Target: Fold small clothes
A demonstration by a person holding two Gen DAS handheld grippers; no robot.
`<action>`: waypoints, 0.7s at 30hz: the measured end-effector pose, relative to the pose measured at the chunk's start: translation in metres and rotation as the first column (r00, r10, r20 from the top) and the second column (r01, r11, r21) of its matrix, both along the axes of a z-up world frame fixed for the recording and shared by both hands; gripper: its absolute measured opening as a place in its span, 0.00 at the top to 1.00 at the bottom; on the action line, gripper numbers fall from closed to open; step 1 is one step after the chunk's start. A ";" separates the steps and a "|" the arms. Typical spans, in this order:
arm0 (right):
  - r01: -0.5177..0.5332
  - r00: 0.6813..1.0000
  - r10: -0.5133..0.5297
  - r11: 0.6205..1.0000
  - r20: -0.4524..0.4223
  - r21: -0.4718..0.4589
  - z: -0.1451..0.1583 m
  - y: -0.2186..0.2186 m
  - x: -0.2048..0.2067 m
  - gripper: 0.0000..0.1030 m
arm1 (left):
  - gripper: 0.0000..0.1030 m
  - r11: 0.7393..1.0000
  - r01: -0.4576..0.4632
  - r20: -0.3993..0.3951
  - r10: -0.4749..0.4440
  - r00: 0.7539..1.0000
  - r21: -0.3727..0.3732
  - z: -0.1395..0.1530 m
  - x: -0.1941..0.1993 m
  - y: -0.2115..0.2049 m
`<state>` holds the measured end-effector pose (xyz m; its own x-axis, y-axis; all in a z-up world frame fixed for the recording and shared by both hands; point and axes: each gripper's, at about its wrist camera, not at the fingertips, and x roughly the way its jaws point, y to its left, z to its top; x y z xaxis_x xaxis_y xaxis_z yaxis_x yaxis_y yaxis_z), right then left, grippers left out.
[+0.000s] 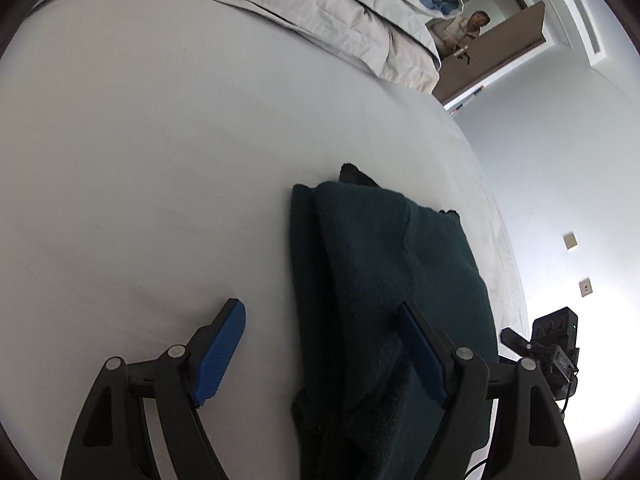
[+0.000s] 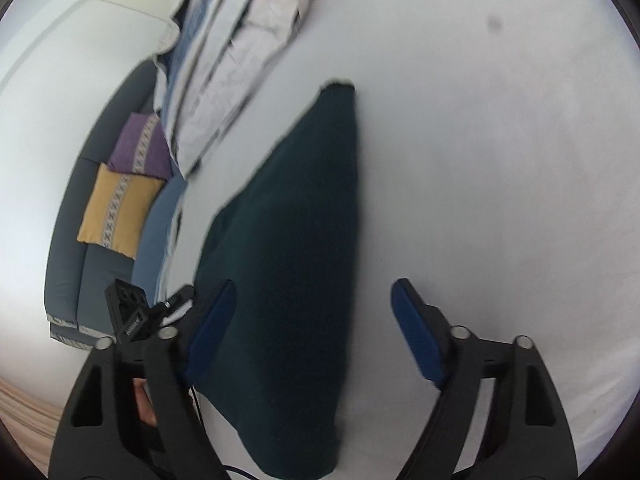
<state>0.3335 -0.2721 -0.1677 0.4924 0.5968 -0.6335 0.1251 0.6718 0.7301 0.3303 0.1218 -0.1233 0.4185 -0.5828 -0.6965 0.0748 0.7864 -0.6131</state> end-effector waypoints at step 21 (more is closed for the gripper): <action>-0.032 0.998 0.037 0.995 0.046 -0.094 0.028 0.042 -0.026 0.63 | 0.76 0.998 0.059 -0.068 -0.056 0.996 0.039 0.022 -0.007 -0.039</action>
